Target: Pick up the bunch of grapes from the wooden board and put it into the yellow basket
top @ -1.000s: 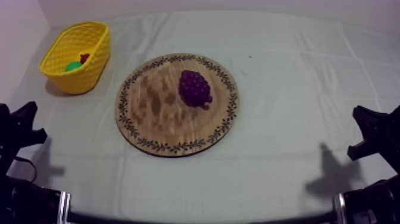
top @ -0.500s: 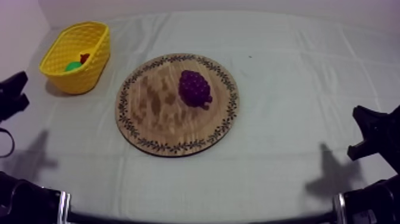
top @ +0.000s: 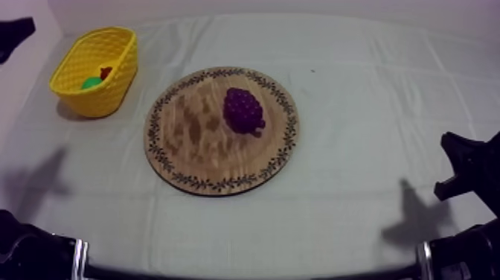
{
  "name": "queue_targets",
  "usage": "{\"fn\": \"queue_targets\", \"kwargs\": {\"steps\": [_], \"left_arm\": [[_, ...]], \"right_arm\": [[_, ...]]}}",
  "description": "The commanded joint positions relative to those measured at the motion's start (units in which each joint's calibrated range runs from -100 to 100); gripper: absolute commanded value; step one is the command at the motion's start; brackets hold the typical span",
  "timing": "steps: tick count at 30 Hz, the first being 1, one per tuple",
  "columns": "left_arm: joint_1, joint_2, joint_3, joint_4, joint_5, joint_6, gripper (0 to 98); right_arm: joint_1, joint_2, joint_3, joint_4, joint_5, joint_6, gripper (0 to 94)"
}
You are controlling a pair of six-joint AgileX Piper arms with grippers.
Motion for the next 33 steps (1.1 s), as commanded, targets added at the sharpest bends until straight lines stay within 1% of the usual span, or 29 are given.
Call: {"fn": "queue_targets", "kwargs": {"steps": [1,7,11,16,25,30,33], "left_arm": [[2.6,4.4,-6.0,-1.08,1.2,2.1,0.0],[8.0,11.7,-12.5,-4.71,5.5,6.7,0.0],[11.1,16.7,-16.7,-6.23,9.0,9.1,0.0],[13.8,23.4,-21.5,-6.6,13.1,10.5,0.0],[17.0,38.3,-32.0,-6.33,21.0,12.7,0.0],[18.6,47.3,-35.5,-6.43,23.7,13.9,0.0],[19.3,52.7,-37.4,-6.07,25.3,14.6,0.8]], "right_arm": [[0.0,0.0,0.0,0.0,0.0,0.0,0.4],[0.0,0.0,0.0,0.0,0.0,0.0,0.4],[0.0,0.0,0.0,0.0,0.0,0.0,0.4],[0.0,0.0,0.0,0.0,0.0,0.0,0.4],[0.0,0.0,0.0,0.0,0.0,0.0,0.4],[0.0,0.0,0.0,0.0,0.0,0.0,0.4],[0.0,0.0,0.0,0.0,0.0,0.0,0.4]]}}
